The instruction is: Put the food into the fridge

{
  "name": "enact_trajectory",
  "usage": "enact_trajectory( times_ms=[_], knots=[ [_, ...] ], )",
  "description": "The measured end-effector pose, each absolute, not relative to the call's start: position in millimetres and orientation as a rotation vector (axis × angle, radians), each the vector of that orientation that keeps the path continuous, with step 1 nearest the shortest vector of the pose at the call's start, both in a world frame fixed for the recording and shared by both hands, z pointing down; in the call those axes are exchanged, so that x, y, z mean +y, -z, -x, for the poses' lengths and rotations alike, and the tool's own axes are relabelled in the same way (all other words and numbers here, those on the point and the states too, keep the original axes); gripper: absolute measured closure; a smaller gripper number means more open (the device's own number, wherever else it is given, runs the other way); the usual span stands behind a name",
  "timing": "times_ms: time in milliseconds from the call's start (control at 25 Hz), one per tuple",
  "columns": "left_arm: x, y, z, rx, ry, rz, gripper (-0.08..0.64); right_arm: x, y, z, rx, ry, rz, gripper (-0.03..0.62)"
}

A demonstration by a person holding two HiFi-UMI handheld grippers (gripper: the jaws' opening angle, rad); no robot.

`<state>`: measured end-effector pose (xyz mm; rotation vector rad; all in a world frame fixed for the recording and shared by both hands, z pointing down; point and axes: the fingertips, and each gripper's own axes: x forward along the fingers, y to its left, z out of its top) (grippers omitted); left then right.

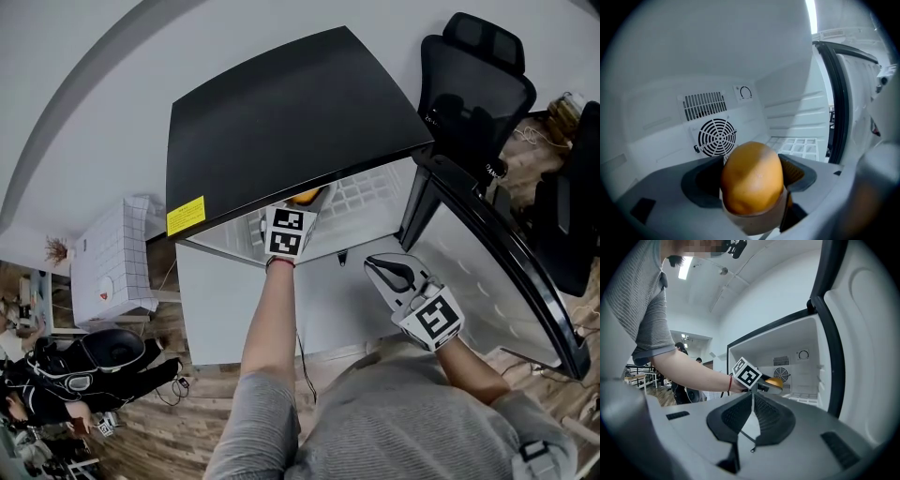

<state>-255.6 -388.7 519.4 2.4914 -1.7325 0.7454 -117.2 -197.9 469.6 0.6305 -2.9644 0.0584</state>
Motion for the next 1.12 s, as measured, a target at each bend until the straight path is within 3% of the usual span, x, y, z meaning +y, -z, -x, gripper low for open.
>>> enact_trajectory(
  times_ms=[240,1120],
  knots=[
    [-389,-527,257,-1.751,-0.826,-2.462,0.186,-196,-468,116,-2.973,-0.056,-0.623,0.578],
    [-359,-513,261,-1.776,-0.684,-2.463,0.185,-185,-458,112,-2.979,-0.017,-0.643,0.578]
  ],
)
